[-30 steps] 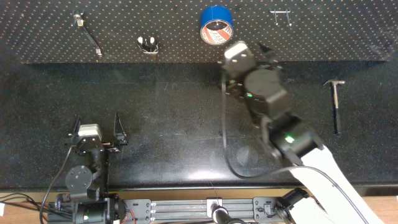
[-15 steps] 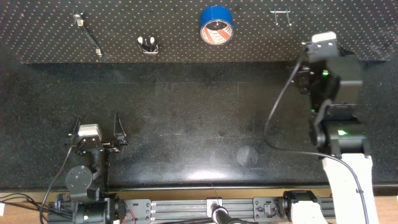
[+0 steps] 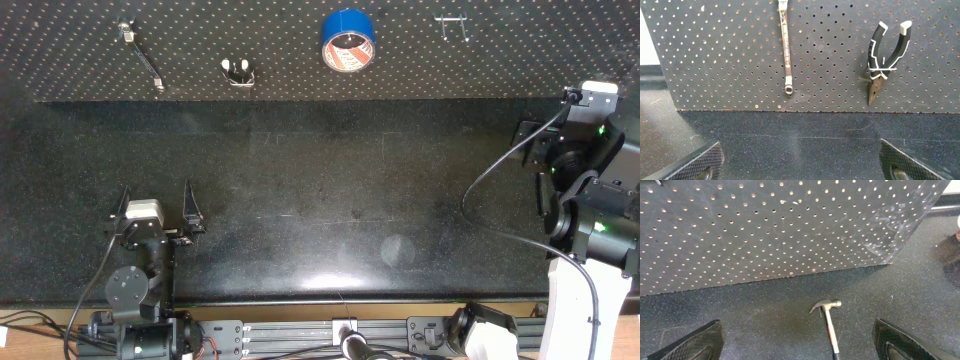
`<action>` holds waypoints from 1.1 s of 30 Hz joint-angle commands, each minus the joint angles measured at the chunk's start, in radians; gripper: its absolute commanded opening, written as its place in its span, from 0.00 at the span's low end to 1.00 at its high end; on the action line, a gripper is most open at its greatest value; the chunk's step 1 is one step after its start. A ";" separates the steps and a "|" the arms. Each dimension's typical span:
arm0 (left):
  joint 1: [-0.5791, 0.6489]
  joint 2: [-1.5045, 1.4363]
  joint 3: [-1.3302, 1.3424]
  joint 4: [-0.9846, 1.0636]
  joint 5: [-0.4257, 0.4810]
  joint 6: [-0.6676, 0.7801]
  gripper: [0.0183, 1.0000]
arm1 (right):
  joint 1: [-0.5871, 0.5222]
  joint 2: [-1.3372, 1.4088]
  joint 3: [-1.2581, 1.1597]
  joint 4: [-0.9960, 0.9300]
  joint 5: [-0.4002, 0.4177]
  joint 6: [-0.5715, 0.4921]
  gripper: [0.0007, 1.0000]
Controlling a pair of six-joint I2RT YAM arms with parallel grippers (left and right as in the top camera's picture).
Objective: Place Tools Onto Pegboard
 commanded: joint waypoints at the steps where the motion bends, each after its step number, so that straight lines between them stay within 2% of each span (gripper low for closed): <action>1: 0.004 -0.009 -0.001 -0.009 0.011 -0.002 0.99 | -0.006 -0.013 0.002 -0.002 -0.018 0.018 0.96; 7: 0.004 -0.009 -0.001 -0.009 0.011 -0.002 1.00 | -0.006 -0.009 0.002 -0.061 0.018 0.003 0.96; 13: 0.004 -0.009 -0.001 -0.009 0.011 -0.002 1.00 | -0.006 -0.008 0.002 -0.073 0.213 -0.009 0.96; 18: 0.004 -0.009 -0.001 -0.009 0.011 -0.002 1.00 | -0.006 0.006 0.002 -0.097 0.216 -0.230 0.96; 20: 0.004 -0.009 -0.001 -0.009 0.011 -0.002 1.00 | -0.022 0.038 0.002 -0.108 0.215 -0.279 0.96; 22: 0.004 -0.009 -0.001 -0.009 0.011 -0.002 0.99 | -0.063 0.085 0.002 -0.127 0.203 -0.318 0.96; 28: 0.004 -0.009 -0.001 -0.009 0.011 -0.002 1.00 | -0.301 0.196 0.002 -0.188 0.043 -0.462 0.98; 33: 0.004 -0.009 -0.001 -0.009 0.011 -0.002 1.00 | -0.423 0.259 0.002 -0.288 -0.047 -0.695 0.98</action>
